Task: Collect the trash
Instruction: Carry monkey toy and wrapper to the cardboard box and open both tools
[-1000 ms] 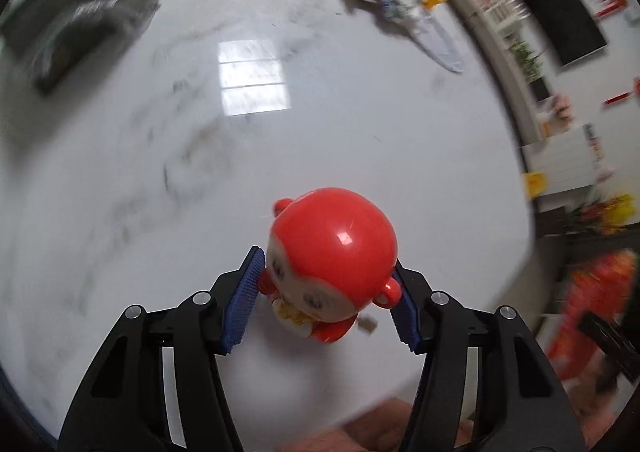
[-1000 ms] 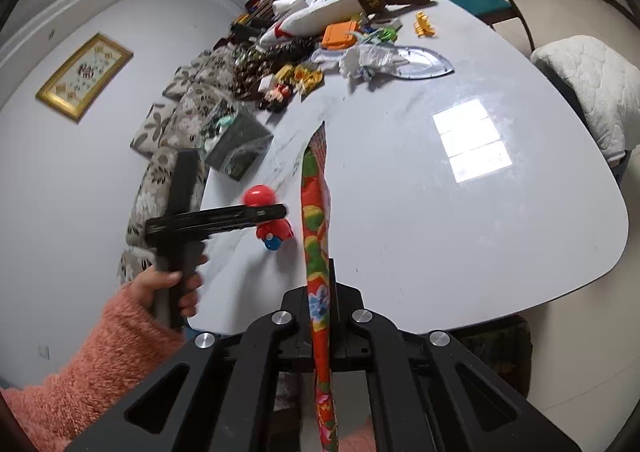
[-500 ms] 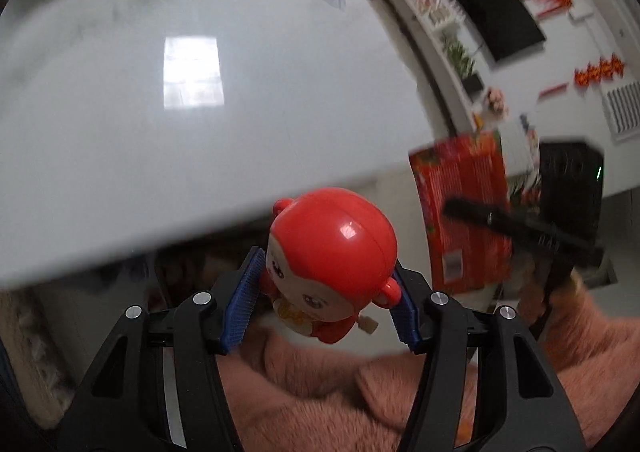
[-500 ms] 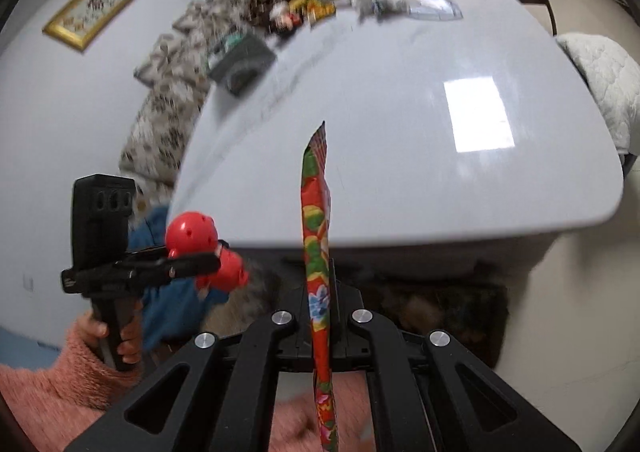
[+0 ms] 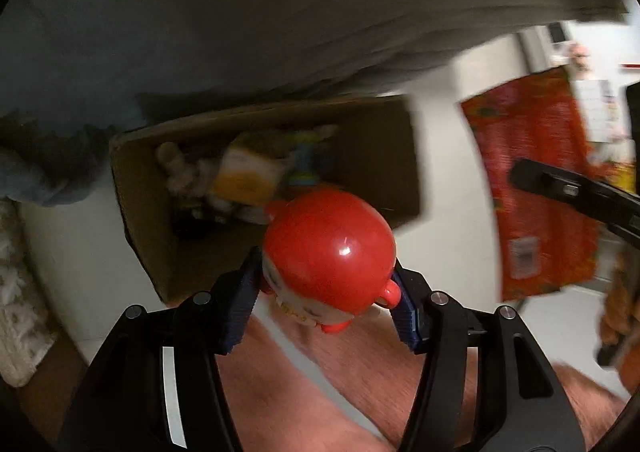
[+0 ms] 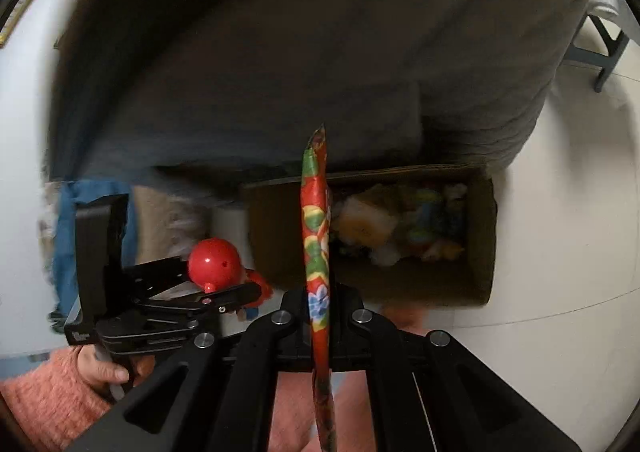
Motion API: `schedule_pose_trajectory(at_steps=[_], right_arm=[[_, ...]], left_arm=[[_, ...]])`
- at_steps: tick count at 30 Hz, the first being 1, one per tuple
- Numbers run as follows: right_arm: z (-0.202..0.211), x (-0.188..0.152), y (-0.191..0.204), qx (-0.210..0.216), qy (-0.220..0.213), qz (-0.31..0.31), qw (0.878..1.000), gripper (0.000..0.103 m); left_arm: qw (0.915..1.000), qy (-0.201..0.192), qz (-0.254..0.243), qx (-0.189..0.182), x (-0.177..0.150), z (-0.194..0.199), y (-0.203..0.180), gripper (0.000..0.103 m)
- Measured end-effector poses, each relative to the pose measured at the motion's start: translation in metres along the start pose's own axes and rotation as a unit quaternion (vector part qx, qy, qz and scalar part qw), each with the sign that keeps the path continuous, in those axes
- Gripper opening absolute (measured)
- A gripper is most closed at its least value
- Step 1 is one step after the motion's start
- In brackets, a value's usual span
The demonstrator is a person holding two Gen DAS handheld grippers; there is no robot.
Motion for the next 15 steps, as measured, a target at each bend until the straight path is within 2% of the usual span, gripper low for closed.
schedule_pose_trajectory(at_steps=[1, 2, 3, 4, 5, 6, 7, 9, 13, 15], right_arm=[[-0.018, 0.006, -0.015, -0.013, 0.002, 0.001, 1.000, 0.002], [-0.026, 0.011, -0.023, -0.022, 0.003, 0.002, 1.000, 0.009], [-0.037, 0.014, -0.033, -0.034, 0.007, -0.001, 0.999, 0.037], [-0.046, 0.016, -0.047, -0.057, 0.012, -0.006, 0.998, 0.059], [-0.051, 0.018, -0.058, -0.083, 0.010, -0.006, 0.996, 0.085], [-0.052, 0.018, -0.063, -0.094, 0.009, -0.003, 0.996, 0.079], [-0.053, 0.018, -0.066, -0.095, 0.013, -0.004, 0.995, 0.077], [-0.048, 0.015, -0.066, -0.093, 0.011, -0.009, 0.996, 0.080], [-0.017, 0.002, -0.046, -0.076, 0.009, -0.008, 0.997, 0.084], [0.003, 0.000, -0.025, -0.057, 0.008, 0.005, 0.998, 0.085]], left_arm=[[0.9999, 0.008, -0.003, 0.010, 0.004, -0.016, 0.002, 0.057], [0.9994, 0.021, -0.003, 0.025, 0.009, -0.039, 0.005, 0.058], [0.9988, 0.029, -0.002, 0.040, 0.010, -0.050, 0.013, 0.062], [0.9975, 0.042, 0.003, 0.057, 0.012, -0.065, 0.018, 0.078], [0.9957, 0.062, 0.007, 0.069, 0.010, -0.079, 0.024, 0.096], [0.9944, 0.077, 0.011, 0.072, -0.007, -0.081, 0.040, 0.096], [0.9943, 0.087, 0.015, 0.061, -0.009, -0.087, 0.040, 0.096], [0.9937, 0.095, 0.024, 0.054, -0.011, -0.086, 0.041, 0.096], [0.9944, 0.092, 0.026, 0.045, -0.024, -0.052, 0.039, 0.096], [0.9963, 0.081, 0.016, 0.024, -0.031, -0.019, 0.028, 0.096]])
Point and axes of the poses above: each gripper's, at about its wrist camera, not at the fingertips, and z roughly against the way its jaws point, y to its left, x to its top, the point moved 10 cm from there along -z, roughly the way its jaws point, and after that the axes turned 15 degrees about x, right-handed, at the moved point
